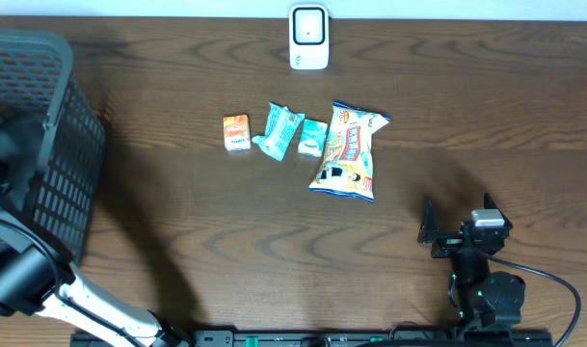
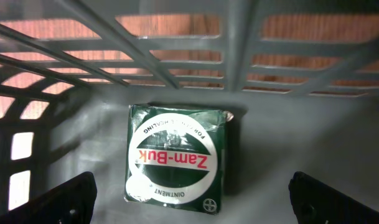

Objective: Scan the item barcode
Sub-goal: 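Reach into the basket and grasp the green Zam-Buk tin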

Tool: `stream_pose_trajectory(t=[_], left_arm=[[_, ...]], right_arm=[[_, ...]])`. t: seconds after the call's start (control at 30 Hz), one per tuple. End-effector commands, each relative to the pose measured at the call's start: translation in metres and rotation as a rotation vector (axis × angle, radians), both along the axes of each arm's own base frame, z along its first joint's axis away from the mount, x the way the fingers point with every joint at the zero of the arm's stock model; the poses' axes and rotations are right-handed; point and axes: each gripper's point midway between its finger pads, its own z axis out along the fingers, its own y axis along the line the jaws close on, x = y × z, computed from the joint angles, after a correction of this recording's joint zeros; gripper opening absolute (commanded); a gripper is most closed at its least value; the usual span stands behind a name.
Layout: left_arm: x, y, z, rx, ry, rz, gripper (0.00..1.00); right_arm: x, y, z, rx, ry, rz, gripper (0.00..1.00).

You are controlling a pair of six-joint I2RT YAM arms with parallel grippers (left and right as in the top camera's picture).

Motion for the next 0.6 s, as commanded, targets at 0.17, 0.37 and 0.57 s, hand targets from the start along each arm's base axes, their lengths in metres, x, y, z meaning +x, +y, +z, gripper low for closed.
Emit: stream_pose_trajectory(t=[0.17,0.37,0.57], left_arm=[[-0.02,-0.008,-0.027,-0.08,0.022,-0.002,0.98],[-0.016,-0.002,-0.034,-0.051,0.012,-0.045,0.98],[-0.011,0.004,-0.037,-0.029,-0.004,-0.052,0.98]], right_arm=[[0.0,-0.002,-0.001,-0.001,0.002,-0.01,0.99],[0.0,-0.002,-0.001,-0.001,0.002,-0.01,0.99],[0.0,-0.002,-0.001,-0.001,0.002,-0.01,0.99]])
